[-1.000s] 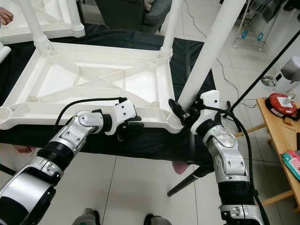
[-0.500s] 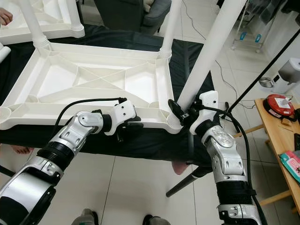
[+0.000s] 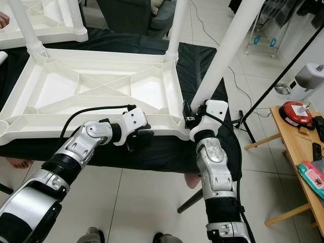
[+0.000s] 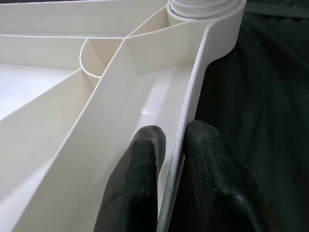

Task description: Building children table

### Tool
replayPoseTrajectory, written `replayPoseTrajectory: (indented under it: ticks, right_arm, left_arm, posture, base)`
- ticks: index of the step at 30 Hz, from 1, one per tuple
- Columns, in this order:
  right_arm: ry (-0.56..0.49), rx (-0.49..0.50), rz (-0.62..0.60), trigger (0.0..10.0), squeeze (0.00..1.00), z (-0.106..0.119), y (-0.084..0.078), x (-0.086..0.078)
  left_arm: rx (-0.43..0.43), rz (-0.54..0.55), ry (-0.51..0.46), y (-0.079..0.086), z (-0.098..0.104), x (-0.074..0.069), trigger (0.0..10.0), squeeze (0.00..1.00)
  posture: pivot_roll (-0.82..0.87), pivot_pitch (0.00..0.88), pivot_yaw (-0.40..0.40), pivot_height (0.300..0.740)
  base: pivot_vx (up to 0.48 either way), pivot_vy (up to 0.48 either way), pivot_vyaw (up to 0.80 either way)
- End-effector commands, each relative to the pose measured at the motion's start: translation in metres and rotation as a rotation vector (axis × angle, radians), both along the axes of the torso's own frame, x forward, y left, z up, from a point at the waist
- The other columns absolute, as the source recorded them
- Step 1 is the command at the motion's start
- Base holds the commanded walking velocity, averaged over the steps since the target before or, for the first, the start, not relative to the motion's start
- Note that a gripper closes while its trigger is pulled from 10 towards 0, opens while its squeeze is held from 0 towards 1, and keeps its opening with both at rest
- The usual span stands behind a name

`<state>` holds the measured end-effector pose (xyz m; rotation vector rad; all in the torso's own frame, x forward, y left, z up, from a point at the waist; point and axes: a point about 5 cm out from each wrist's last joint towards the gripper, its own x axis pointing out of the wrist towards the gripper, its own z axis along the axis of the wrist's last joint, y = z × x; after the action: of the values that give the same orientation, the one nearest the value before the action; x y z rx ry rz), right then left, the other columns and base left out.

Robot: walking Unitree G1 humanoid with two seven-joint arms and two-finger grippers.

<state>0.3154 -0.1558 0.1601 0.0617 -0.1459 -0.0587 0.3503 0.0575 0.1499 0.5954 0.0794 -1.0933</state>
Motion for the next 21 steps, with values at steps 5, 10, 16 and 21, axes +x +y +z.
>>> replayPoseTrajectory:
  ticks: [5, 10, 16, 21]
  right_arm:
    - [0.531, 0.003, -0.447, 10.0, 0.0, -0.11, -0.034, -0.043]
    - [0.508, 0.02, -0.457, 10.0, 0.0, -0.11, -0.029, -0.043]
    - [0.432, 0.026, -0.357, 10.0, 1.0, -0.098, -0.024, -0.033]
    - [0.382, 0.059, -0.275, 10.0, 0.46, -0.089, -0.017, -0.027]
  left_arm:
    - [-0.007, 0.022, -0.038, 0.002, 0.007, 0.004, 10.0, 0.0]
    - [-0.007, 0.024, -0.038, 0.003, 0.007, 0.004, 10.0, 0.0]
    - [-0.004, 0.029, -0.038, 0.004, 0.007, 0.004, 10.0, 0.0]
    - [-0.003, 0.03, -0.037, 0.004, 0.007, 0.004, 10.0, 0.0]
  posture:
    - [0.15, 0.157, -0.013, 0.74]
    - [0.15, 0.156, -0.013, 0.74]
    - [0.15, 0.155, -0.012, 0.74]
    - [0.15, 0.157, -0.013, 0.74]
  base:
    - [0.0, 0.0, 0.0]
    - [0.0, 0.0, 0.0]
    - [0.0, 0.0, 0.0]
    - [0.0, 0.0, 0.0]
